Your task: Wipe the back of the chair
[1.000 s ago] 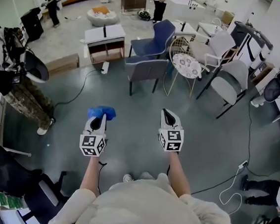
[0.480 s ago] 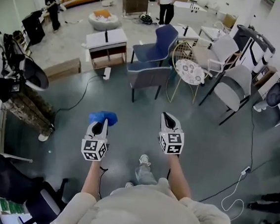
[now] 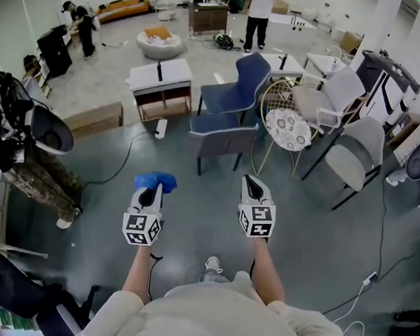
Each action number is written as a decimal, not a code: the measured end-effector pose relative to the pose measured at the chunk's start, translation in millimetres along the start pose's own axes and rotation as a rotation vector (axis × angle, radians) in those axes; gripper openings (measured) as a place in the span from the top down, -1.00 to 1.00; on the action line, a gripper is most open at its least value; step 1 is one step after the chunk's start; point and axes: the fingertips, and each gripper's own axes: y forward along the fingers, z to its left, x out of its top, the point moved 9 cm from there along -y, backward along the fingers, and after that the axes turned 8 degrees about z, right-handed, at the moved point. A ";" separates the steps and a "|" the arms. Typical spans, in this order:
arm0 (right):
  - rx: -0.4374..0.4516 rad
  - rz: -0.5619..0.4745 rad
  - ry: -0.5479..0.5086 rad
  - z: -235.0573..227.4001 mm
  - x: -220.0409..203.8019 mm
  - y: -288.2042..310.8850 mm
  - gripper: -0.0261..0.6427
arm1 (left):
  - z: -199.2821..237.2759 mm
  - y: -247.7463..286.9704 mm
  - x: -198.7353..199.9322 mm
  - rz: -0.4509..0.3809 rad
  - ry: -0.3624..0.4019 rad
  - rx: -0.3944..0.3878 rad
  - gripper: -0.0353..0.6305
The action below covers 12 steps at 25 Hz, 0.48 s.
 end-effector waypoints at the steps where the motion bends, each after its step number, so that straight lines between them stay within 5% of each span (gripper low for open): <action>1: 0.004 -0.001 -0.001 -7.6 3.1 8.1 0.92 | -0.3 10.7 3.5 -0.001 -0.001 0.003 0.80; 12: 0.049 0.003 -0.004 -79.9 16.5 77.0 0.92 | -14.8 109.6 28.3 0.002 -0.008 0.026 0.80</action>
